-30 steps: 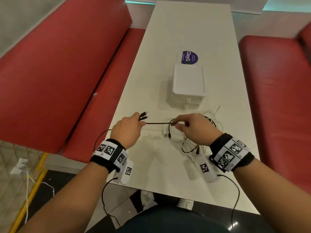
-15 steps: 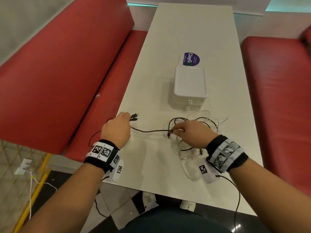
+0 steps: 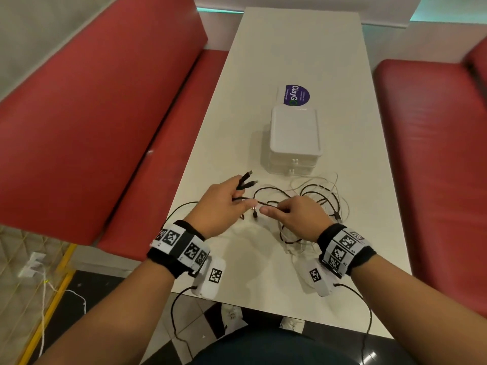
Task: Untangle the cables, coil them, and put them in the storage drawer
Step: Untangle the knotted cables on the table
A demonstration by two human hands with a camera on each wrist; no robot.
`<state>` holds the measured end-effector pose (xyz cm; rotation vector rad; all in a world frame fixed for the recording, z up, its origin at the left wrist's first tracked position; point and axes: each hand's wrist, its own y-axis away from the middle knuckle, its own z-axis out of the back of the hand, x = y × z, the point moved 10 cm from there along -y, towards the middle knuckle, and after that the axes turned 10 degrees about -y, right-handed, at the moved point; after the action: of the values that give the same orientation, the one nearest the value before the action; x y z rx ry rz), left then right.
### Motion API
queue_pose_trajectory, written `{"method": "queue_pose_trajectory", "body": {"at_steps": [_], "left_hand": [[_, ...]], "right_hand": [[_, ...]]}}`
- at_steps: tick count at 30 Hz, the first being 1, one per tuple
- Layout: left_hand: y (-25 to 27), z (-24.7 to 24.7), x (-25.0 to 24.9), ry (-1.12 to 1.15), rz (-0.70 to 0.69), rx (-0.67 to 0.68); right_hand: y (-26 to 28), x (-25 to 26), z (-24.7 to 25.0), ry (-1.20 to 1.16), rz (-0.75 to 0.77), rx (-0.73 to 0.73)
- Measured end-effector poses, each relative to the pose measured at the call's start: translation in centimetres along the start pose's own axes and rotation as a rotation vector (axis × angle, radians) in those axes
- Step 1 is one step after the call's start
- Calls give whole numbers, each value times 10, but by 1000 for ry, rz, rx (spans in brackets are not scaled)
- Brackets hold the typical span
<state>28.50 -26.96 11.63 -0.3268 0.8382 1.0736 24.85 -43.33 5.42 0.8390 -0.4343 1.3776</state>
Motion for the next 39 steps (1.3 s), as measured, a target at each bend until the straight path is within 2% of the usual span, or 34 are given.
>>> {"method": "queue_pose_trajectory", "body": {"at_steps": [3, 4, 7, 8, 11, 12, 14, 15, 17, 19, 21, 22, 23, 25, 27, 29, 31, 33, 35, 37, 39], "left_hand": [[3, 21, 10, 60, 6, -214], [6, 21, 18, 26, 32, -240], [13, -5, 46, -395, 100, -76], [16, -12, 54, -540, 101, -38], [17, -3, 57, -792, 108, -112], [15, 9, 57, -846, 135, -163], [13, 43, 59, -883, 213, -298], [14, 61, 60, -860, 233, -374], [16, 79, 56, -818, 167, -461], [18, 67, 48, -783, 22, -398], [23, 39, 46, -766, -90, -230], [25, 25, 51, -782, -92, -136], [26, 15, 59, -802, -61, -59], [23, 13, 81, -825, 48, -17], [19, 26, 102, -854, 177, -57], [14, 38, 121, -812, 296, -82], [10, 48, 124, -716, 346, -111], [5, 56, 107, -759, 291, -180], [4, 57, 73, -834, 150, -251], [2, 42, 37, -866, -27, -238], [0, 13, 5, -762, -184, -130]], "right_hand": [[2, -3, -17, 57, 9, 93], [1, -1, -18, 40, 21, 80], [4, 12, 12, -87, 67, -136], [8, 22, 20, -119, 122, -176], [24, 56, 22, 61, 318, -171], [23, 57, 17, 191, 314, -157], [12, 32, 12, 390, 153, -109], [6, 14, 14, 415, 48, -92], [0, -9, 17, 293, -55, -89], [-3, -12, 19, 149, -51, -115], [-6, -12, 20, 110, -34, -134], [-7, -12, 20, 108, -29, -141], [-8, -12, 22, 101, -26, -147], [-8, -7, 23, 46, 0, -152], [0, 12, 24, -83, 98, -133], [11, 36, 21, -253, 203, -54], [17, 46, 16, -408, 196, 49], [14, 39, 10, -366, 115, 97], [7, 25, 0, -30, 31, 151], [2, 16, -11, 234, -28, 210], [-1, 29, -15, 129, 39, 172]]}}
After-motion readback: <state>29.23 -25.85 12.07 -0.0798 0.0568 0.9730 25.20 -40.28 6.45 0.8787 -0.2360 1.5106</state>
